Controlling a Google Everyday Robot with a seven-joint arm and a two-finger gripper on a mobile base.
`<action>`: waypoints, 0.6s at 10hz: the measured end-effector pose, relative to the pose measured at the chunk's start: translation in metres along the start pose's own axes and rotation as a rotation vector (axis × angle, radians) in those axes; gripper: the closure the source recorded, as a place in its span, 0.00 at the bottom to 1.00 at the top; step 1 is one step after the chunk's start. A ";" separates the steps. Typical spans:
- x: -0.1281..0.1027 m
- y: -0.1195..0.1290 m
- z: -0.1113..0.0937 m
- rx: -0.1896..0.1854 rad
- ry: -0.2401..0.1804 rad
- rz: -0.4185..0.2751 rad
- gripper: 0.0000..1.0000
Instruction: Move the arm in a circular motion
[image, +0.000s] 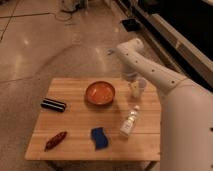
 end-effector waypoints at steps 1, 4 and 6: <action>-0.023 -0.018 0.000 0.004 -0.015 -0.042 0.20; -0.117 -0.049 -0.009 0.020 -0.084 -0.222 0.20; -0.184 -0.035 -0.018 0.015 -0.125 -0.373 0.20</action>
